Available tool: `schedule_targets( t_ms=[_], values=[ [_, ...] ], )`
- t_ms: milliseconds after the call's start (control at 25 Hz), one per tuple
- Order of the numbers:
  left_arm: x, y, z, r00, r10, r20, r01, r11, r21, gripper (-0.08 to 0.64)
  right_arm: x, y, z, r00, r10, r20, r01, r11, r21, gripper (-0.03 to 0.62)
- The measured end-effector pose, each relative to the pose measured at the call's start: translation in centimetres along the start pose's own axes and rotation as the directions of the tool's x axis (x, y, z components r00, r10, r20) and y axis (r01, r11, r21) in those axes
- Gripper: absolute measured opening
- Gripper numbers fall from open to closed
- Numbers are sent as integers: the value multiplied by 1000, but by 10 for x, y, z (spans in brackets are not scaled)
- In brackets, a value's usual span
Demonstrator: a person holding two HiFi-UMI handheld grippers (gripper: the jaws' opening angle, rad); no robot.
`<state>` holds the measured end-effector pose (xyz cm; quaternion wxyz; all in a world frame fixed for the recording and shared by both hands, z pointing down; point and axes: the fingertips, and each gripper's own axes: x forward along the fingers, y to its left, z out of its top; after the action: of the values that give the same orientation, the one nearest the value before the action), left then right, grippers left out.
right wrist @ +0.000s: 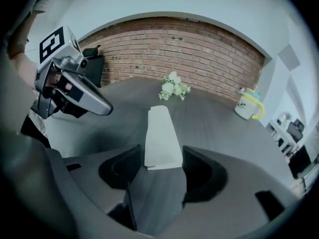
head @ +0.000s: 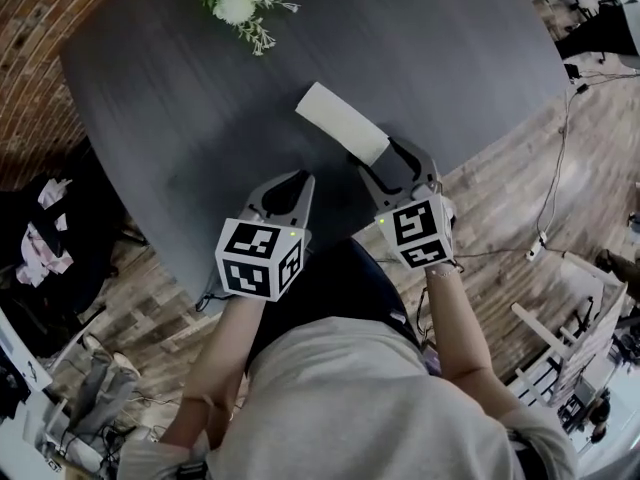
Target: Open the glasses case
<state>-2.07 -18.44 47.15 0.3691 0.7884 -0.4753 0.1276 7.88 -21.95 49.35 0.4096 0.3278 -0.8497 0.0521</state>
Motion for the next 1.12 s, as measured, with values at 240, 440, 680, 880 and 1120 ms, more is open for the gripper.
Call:
schedule_targets(
  t_ms=[240, 440, 680, 880, 1120],
  values=[
    [14, -5, -11, 999, -28, -24, 28, 1000, -13, 37, 14, 2, 0, 1000, 9, -26, -11, 997, -78, 276],
    [21, -9, -15, 999, -45, -31, 44, 999, -22, 37, 20, 6, -8, 999, 9, -44, -13, 995, -99, 286],
    [23, -11, -17, 998, -58, -35, 57, 998, -21, 37, 23, 4, -7, 999, -26, -39, 21, 992, -126, 259],
    [22, -12, -15, 998, -55, -26, 54, 998, -25, 37, 19, 1, -6, 1000, -1, -30, -1, 996, -87, 264],
    [20, -14, -12, 998, -55, -19, 55, 998, -8, 37, 15, -4, 0, 998, 58, 2, -58, 998, -3, 252]
  ],
)
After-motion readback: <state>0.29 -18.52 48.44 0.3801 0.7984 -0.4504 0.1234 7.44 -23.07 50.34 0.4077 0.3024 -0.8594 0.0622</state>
